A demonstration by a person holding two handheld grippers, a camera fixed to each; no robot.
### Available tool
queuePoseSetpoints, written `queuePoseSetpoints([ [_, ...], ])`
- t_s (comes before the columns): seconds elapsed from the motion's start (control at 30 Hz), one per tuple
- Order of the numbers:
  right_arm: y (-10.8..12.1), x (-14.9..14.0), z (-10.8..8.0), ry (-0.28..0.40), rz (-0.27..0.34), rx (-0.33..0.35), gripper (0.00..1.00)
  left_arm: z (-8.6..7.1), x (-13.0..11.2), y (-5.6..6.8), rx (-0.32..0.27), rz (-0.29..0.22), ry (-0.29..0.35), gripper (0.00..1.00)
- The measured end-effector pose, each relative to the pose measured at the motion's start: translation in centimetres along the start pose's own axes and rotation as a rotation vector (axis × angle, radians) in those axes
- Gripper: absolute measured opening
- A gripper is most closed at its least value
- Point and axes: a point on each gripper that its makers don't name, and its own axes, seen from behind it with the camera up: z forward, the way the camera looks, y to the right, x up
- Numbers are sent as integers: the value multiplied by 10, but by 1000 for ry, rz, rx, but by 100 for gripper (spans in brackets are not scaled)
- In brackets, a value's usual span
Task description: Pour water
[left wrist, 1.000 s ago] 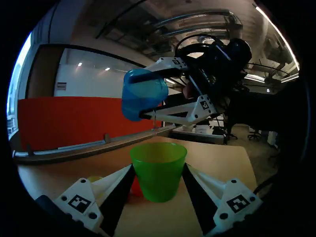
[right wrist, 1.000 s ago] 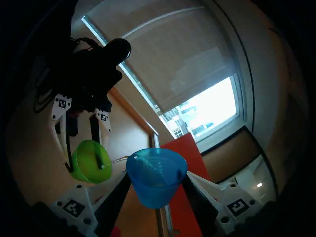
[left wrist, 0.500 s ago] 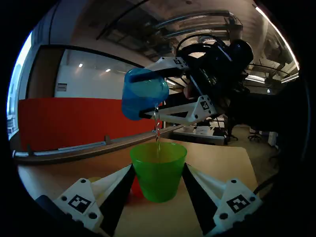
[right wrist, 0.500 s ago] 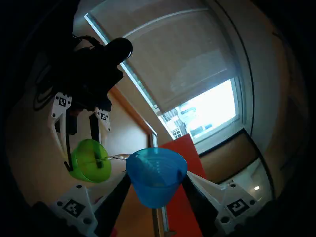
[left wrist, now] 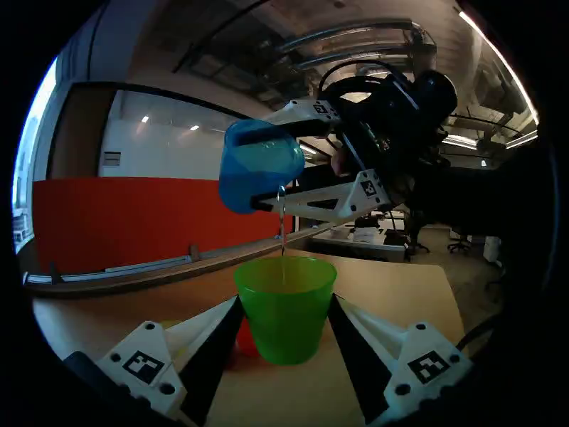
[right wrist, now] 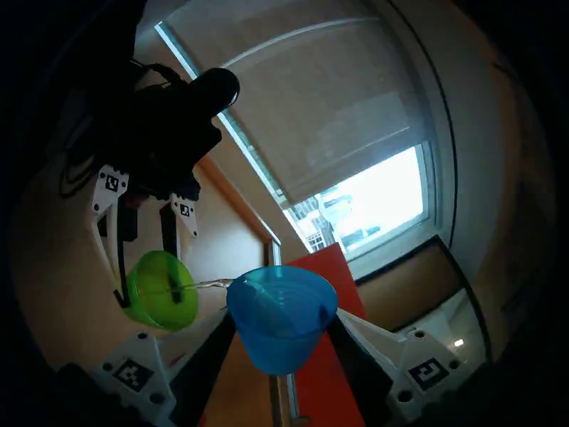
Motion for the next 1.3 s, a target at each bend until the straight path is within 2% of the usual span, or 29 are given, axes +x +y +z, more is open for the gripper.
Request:
queuePoseSetpoints([
  [0.37,1,-2,0,-8,-24,-2,88,1,3,2,-3,8,5,81],
  [1.3,3,-3,0,-18,-64,-6,88,1,4,-1,0,4,14,81],
])
